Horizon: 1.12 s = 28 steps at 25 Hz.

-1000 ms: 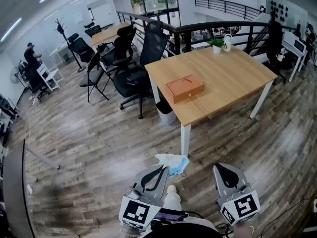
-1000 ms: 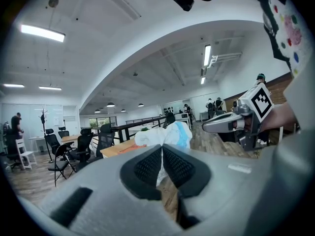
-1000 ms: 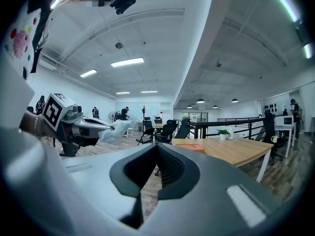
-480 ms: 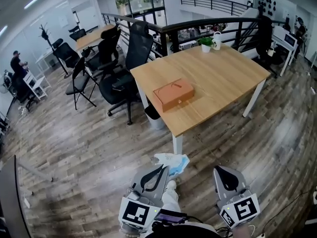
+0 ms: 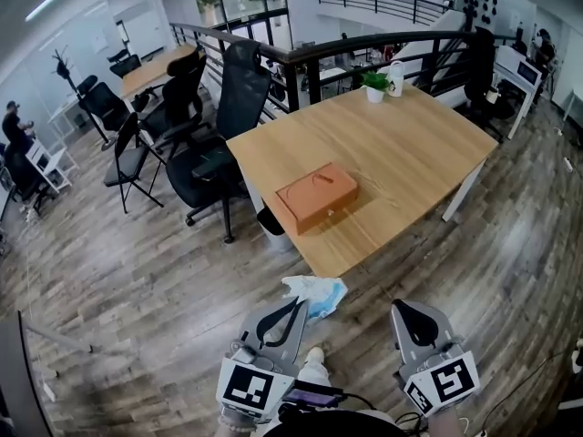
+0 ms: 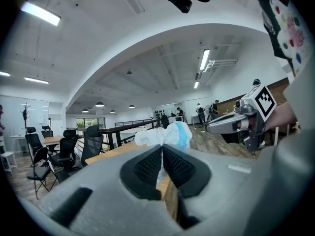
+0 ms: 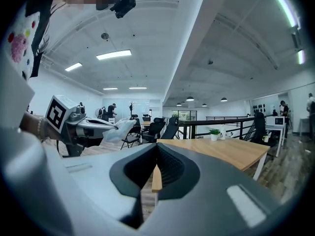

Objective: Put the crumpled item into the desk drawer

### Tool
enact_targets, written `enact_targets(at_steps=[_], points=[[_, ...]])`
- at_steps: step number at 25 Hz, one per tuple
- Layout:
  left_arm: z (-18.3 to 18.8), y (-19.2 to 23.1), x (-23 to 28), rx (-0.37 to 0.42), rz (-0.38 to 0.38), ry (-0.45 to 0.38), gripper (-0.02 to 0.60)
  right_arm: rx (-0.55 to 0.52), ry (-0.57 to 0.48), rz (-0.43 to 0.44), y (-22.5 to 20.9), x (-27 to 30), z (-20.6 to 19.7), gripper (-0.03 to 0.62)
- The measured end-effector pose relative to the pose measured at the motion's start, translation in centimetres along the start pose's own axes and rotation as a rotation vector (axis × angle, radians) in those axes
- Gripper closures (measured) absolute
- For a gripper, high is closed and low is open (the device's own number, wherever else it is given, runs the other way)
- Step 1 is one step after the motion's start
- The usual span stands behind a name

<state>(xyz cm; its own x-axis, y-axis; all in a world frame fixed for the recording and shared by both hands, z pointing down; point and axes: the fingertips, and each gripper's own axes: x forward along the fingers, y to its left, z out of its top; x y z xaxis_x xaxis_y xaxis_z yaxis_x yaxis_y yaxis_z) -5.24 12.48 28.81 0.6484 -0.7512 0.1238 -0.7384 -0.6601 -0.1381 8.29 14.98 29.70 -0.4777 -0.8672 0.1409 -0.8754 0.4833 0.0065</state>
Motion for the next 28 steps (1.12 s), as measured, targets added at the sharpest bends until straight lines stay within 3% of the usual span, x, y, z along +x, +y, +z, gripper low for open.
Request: enact_targets(at_steps=[16, 22, 28], points=[[-0.5, 12.3, 10.1, 0.009, -0.058, 0.007, 0.575, 0.016, 0.046, -0.051, -4.9, 14.8, 1.7, 0.588], [-1.5, 14.2, 12.3, 0.017, -0.089, 0.021, 0.575, 0.012, 0.055, -0.079, -5.8, 17.3, 1.8, 0.588], [-1.3, 15.8, 13.3, -0.012, -0.071, -0.002, 0.575, 0.004, 0.073, -0.094, -6.3, 17.9, 1.8, 0.588]])
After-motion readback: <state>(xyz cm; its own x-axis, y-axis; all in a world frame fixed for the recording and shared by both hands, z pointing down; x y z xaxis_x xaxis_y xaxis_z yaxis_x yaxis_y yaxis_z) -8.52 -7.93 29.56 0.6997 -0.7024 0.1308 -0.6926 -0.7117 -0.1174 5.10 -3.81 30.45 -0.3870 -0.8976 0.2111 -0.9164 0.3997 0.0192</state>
